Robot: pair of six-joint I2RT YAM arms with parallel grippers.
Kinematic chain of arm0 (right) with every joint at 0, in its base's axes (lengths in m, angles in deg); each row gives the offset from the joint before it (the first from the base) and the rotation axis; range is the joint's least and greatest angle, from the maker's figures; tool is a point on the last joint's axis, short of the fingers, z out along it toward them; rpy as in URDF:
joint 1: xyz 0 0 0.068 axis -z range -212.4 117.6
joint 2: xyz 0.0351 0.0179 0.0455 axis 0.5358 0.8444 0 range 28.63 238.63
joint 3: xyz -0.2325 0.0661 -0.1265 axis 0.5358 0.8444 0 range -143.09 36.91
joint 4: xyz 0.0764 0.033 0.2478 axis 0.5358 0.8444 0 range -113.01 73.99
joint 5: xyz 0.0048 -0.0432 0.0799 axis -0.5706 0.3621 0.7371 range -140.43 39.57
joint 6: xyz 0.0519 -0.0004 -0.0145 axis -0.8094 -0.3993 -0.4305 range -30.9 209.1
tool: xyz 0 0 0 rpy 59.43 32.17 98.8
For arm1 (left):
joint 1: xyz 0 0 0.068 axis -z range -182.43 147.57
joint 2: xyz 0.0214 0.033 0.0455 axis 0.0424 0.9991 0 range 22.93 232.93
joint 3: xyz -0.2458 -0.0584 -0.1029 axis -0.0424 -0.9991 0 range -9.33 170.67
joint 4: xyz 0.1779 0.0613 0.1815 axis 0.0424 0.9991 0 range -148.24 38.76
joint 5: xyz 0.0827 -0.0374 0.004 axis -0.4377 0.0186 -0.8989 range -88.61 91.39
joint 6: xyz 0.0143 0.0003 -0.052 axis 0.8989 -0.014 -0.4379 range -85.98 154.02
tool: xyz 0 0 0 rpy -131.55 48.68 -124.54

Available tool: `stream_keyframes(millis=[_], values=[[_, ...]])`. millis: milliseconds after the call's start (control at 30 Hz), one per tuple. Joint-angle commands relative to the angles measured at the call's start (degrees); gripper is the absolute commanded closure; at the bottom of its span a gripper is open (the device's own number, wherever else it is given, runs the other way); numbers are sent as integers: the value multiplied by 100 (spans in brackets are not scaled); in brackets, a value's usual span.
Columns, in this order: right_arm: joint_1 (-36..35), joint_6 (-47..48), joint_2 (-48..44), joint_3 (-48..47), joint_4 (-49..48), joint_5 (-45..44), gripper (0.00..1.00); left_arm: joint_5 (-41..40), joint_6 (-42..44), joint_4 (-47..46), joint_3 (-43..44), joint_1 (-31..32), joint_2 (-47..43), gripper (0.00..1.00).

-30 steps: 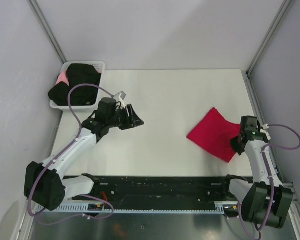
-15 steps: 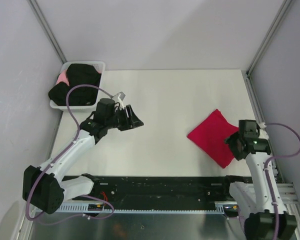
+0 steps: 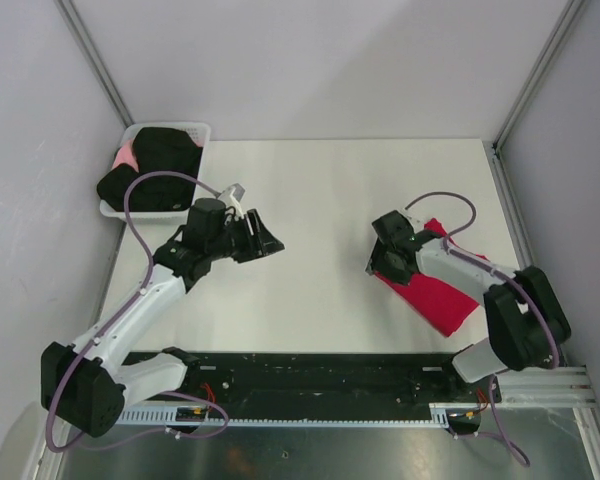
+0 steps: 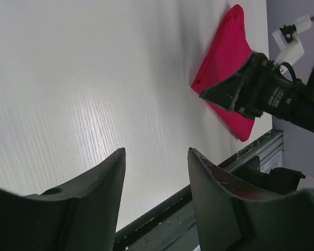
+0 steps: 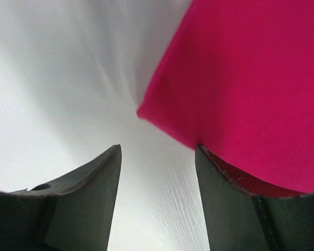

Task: Fold and stack the t-shirts
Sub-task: Put the neatly folded tshirt into the corner of the board with the right arm

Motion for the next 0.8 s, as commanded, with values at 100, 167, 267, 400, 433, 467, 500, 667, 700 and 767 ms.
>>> stream_keyframes(millis=[100, 167, 267, 400, 433, 467, 500, 667, 700, 767], values=[[493, 356, 633, -321, -885, 94, 38, -225, -66, 170, 150, 38, -183, 44], [679, 387, 686, -324, -923, 86, 38, -234, -77, 189, 173, 44, -170, 44], [1003, 387, 713, -325, -963, 86, 37, -239, -94, 212, 201, 43, -150, 44], [1491, 341, 725, -325, -1006, 152, 37, -249, -114, 248, 254, 47, -146, 44], [1630, 322, 717, -325, -1016, 187, 37, -253, -119, 260, 267, 49, -141, 44], [1753, 309, 704, -325, -1022, 217, 37, -260, -122, 270, 282, 50, -139, 44], [1871, 298, 685, -325, -1024, 241, 37, -267, -123, 284, 299, 51, -142, 44], [2522, 198, 634, -325, -1087, 481, 37, -275, -132, 314, 354, 64, -120, 45], [2634, 176, 645, -325, -1132, 558, 37, -275, -132, 319, 361, 66, -111, 44], [2831, 167, 689, -320, -1257, 743, 37, -279, -133, 323, 377, 75, -100, 44]])
